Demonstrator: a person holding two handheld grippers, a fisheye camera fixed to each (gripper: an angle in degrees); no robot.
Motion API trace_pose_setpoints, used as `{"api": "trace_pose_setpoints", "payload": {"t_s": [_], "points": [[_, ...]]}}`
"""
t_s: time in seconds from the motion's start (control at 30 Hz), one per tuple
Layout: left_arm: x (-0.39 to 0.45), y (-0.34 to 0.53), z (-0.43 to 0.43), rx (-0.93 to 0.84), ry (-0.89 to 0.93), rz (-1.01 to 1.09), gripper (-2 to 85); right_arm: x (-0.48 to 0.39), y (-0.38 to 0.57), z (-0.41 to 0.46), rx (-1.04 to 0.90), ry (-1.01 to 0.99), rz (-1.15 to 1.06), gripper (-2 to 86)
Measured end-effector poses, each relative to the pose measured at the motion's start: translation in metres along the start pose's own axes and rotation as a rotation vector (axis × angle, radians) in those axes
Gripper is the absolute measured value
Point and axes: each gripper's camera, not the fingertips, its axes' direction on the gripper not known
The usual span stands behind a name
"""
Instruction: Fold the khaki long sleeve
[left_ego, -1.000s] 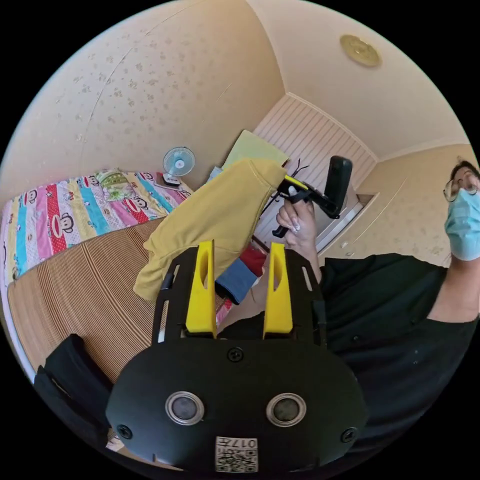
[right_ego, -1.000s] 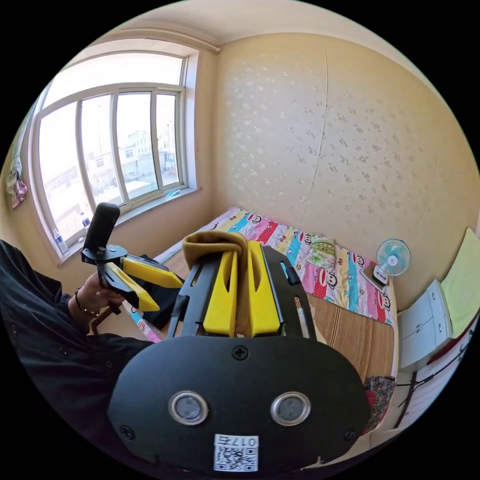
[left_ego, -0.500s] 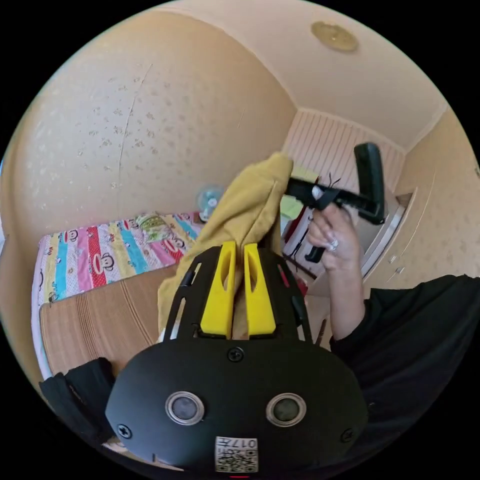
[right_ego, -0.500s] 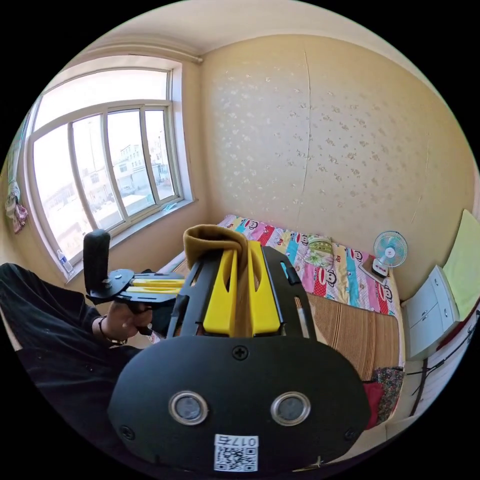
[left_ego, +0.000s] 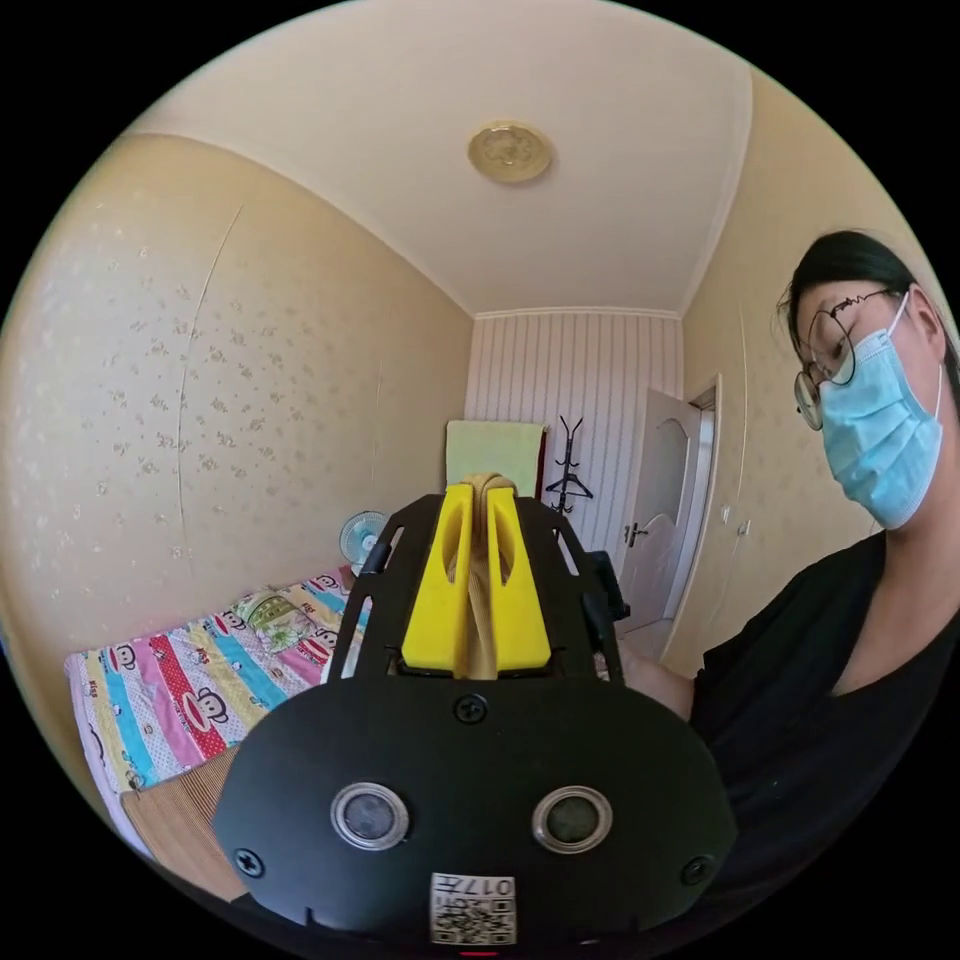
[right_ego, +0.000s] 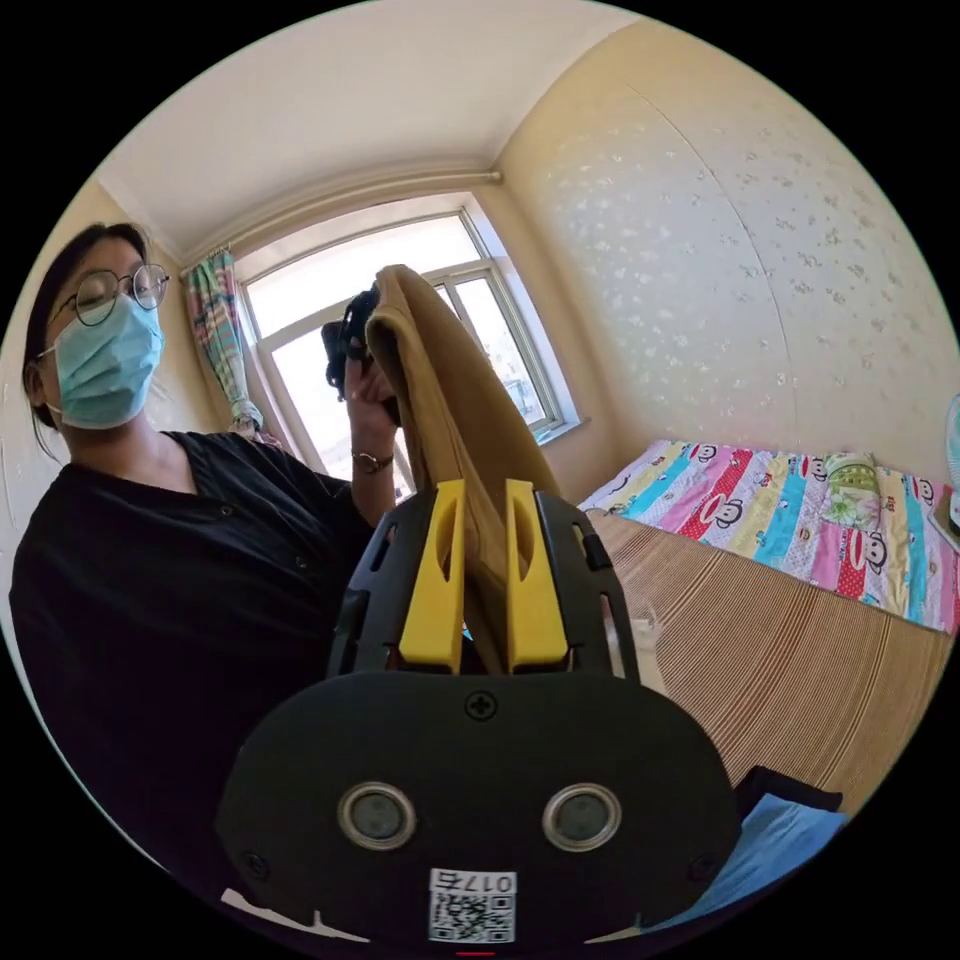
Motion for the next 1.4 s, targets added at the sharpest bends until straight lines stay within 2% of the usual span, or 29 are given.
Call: {"api": "trace_pose_setpoints", "payload": {"t_s": [0.13, 0.3, 0.47, 0.53, 0.63, 0.7, 0.87, 0.93, 1.0, 1.13, 1.23, 1.3, 1.4], "points": [[0.011, -0.012, -0.011, 0.005, 0.007, -0.034, -0.1, 0.022, 0.052, 0.020, -0.058, -0.129, 0.076, 11.5], [0.020, -0.024, -0.035, 0.025, -0.094, -0.063, 0.3, 0.019, 0.069, 0.053, -0.123, -0.307, 0.059, 12.0], [0.011, -0.024, -0.053, 0.037, -0.092, -0.137, 0.3, 0.011, 0.046, 0.070, -0.221, -0.202, 0.044, 5.1], [0.008, -0.024, -0.062, 0.042, -0.128, -0.164, 0.2, 0.007, 0.030, 0.067, -0.264, -0.072, 0.032, 2.6], [0.002, -0.023, -0.080, 0.047, -0.165, -0.196, 0.1, 0.009, 0.014, 0.040, -0.199, 0.102, 0.073, 1.4], [-0.001, -0.024, -0.095, 0.047, -0.176, -0.212, 0.0, 0.012, 0.007, 0.015, -0.134, 0.129, 0.086, 1.1], [-0.008, -0.025, -0.119, 0.071, -0.178, -0.267, 0.0, 0.019, -0.009, -0.037, -0.014, -0.048, 0.027, 2.1], [-0.009, -0.027, -0.121, 0.074, -0.186, -0.278, 0.0, 0.021, -0.010, -0.024, -0.078, -0.189, 0.007, 4.7], [-0.008, -0.033, -0.120, 0.062, -0.213, -0.291, 0.0, 0.017, -0.006, -0.002, -0.152, -0.242, 0.027, 11.1], [-0.005, -0.048, -0.114, 0.028, -0.231, -0.280, 0.0, -0.006, 0.008, 0.059, -0.337, -0.202, 0.002, 12.8], [-0.003, -0.062, -0.118, 0.021, -0.255, -0.263, 0.0, -0.011, 0.001, 0.090, -0.490, -0.216, -0.026, 7.2], [-0.007, -0.075, -0.131, 0.020, -0.292, -0.262, 0.1, -0.009, -0.012, 0.083, -0.478, -0.161, -0.037, 5.2], [-0.017, -0.088, -0.158, 0.028, -0.357, -0.256, 0.4, 0.018, -0.044, 0.036, -0.359, 0.062, 0.051, 4.1]]}}
